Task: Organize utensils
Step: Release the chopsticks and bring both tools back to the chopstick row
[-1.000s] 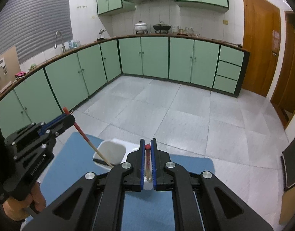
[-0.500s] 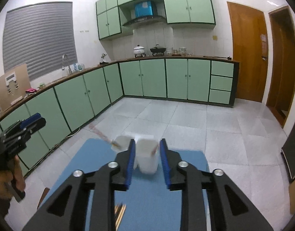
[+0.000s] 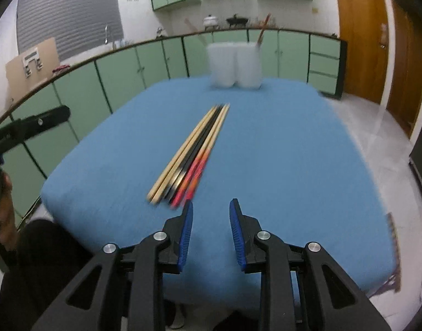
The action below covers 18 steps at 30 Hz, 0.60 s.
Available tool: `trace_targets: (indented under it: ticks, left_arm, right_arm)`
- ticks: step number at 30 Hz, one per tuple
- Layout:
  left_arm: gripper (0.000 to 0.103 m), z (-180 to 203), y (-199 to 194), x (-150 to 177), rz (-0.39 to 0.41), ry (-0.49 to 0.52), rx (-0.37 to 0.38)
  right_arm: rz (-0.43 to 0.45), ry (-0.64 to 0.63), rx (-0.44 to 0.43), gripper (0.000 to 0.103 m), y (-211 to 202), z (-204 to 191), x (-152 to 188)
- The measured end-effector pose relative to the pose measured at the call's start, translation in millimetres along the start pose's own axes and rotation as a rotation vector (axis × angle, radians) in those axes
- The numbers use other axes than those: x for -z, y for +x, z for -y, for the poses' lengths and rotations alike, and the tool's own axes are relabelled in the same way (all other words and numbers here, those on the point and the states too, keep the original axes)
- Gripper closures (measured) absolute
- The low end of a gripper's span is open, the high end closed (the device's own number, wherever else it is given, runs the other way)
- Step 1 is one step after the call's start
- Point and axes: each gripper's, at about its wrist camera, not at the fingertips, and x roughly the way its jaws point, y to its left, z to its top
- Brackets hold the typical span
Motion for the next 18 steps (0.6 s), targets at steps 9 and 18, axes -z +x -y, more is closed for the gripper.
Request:
trace_targets:
  ticks: [9, 18]
  left_arm:
    - [0.048, 18.1, 24.9, 31.0, -0.083, 0.066, 0.027]
    - [0.049, 39.5, 56.5, 48.8, -0.15, 0.117, 0.057]
  right_arm:
    - [-0.011, -0.036, 0.015, 0.072, 21.8, -9.6, -2.2]
    - [0.004, -0.015, 0.018, 0.079, 28.8, 10.8, -11.5]
